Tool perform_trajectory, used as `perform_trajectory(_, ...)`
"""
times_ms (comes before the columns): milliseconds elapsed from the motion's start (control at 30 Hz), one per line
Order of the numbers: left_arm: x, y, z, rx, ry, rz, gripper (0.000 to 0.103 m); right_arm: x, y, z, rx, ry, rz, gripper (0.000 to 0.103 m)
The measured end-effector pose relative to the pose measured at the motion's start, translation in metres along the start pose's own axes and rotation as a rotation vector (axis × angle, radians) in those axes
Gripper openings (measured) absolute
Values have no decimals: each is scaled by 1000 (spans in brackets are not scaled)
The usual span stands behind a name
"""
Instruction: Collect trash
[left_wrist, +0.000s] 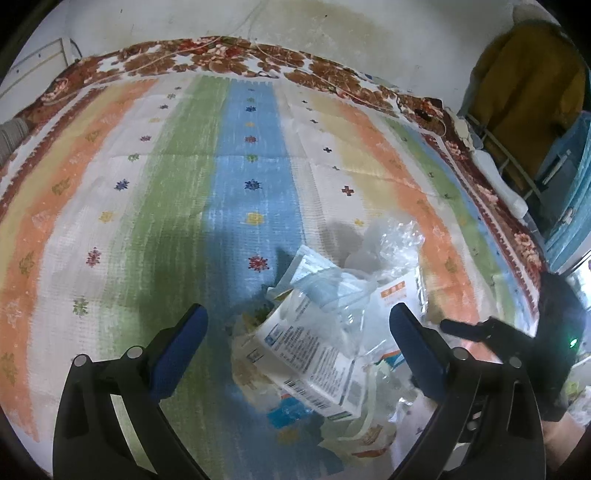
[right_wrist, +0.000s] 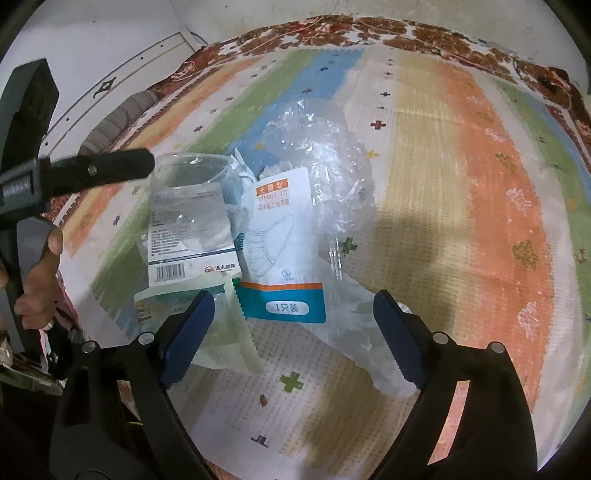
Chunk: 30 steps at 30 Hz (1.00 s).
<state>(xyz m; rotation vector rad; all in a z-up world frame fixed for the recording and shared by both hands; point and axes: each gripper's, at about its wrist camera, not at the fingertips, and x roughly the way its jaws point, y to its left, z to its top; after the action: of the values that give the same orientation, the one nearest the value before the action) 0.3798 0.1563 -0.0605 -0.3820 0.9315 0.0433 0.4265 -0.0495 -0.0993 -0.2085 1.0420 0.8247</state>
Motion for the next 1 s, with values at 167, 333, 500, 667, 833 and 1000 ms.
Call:
perform_trajectory(167, 11, -9, 4, -1, 21, 4, 92, 9, -6, 5, 28, 19, 46, 66)
perform_trajectory(333, 21, -23, 4, 99, 33, 32, 85, 17, -12, 6, 56, 47, 73, 53)
perform_trajectory(500, 29, -26, 6, 96, 68, 32, 58, 21, -12, 6, 65, 69, 101, 32)
perform_trajectory(667, 33, -30, 1, 128, 83, 65, 36, 17, -9, 8, 72, 60, 112, 9)
perform_trajectory(833, 23, -28, 1, 114, 52, 61, 32, 10, -4, 11, 54, 38, 104, 1)
perform_trajectory(1000, 8, -22, 4, 69, 1, 67, 30, -3, 2, 14, 23, -3, 89, 0)
